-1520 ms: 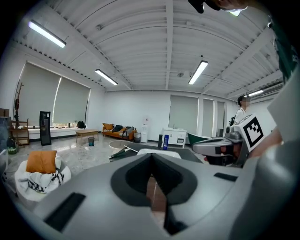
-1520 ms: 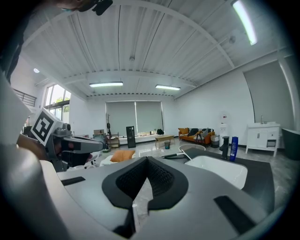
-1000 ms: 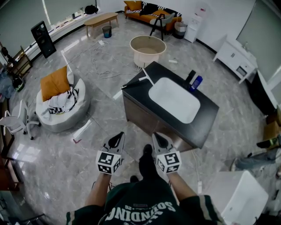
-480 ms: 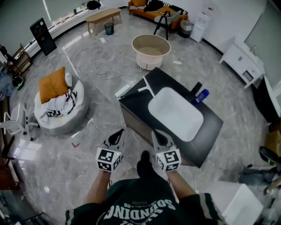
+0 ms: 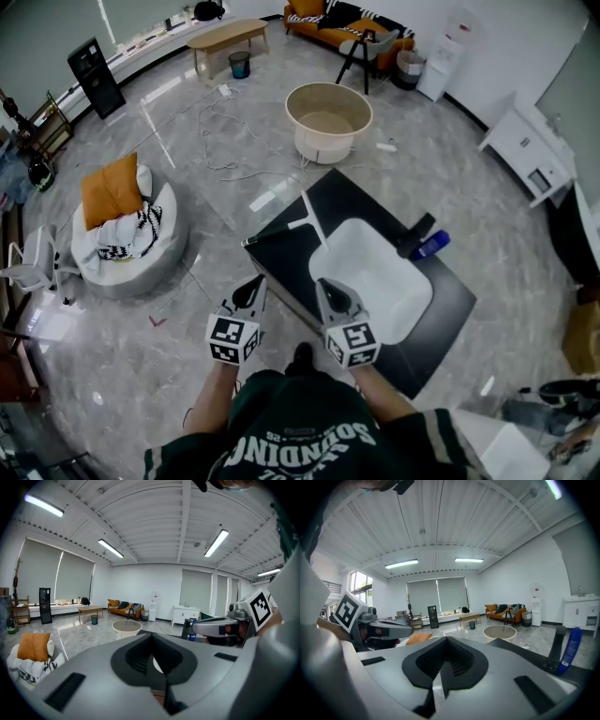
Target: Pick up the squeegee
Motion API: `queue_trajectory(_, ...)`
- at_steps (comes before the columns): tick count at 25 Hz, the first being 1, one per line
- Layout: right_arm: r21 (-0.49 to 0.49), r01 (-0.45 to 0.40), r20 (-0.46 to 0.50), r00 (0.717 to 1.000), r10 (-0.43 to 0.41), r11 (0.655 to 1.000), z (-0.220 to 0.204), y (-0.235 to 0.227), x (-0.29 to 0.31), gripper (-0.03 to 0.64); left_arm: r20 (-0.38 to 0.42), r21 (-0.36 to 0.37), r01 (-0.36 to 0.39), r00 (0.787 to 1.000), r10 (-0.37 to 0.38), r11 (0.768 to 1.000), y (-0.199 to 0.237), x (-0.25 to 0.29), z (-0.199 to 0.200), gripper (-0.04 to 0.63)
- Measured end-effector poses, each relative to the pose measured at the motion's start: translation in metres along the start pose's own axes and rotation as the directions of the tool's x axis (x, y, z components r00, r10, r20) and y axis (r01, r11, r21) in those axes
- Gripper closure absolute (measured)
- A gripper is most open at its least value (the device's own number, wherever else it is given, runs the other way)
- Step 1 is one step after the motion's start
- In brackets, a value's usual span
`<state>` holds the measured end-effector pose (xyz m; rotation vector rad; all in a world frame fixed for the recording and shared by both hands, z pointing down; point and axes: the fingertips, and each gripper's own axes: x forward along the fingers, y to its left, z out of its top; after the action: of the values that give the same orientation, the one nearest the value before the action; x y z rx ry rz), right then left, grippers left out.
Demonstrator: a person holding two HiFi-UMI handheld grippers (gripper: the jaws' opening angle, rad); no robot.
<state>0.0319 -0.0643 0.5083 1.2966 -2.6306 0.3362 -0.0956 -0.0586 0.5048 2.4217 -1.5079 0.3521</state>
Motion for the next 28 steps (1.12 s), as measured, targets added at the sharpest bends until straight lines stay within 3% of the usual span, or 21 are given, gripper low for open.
queue_trajectory(10, 0.000, 0.010, 0.003, 1.000, -0.010, 1.000, 0.016, -0.040, 0.049, 0.617, 0.006, 0.017, 0.016, 1.000, -0.017, 1.000, 0.029, 0.062, 0.027, 0.594)
queue_trajectory(22, 0.017, 0.101, 0.026, 0.994, -0.101, 0.995, 0.046, -0.082, 0.119, 0.617, -0.006, 0.055, 0.131, 0.991, -0.131, 0.990, 0.074, 0.145, 0.061, 0.594)
queue_trajectory(28, 0.027, 0.137, -0.005, 0.991, -0.137, 0.990, 0.037, -0.091, 0.135, 0.617, -0.044, 0.081, 0.178, 0.984, -0.175, 0.981, 0.087, 0.169, 0.057, 0.594)
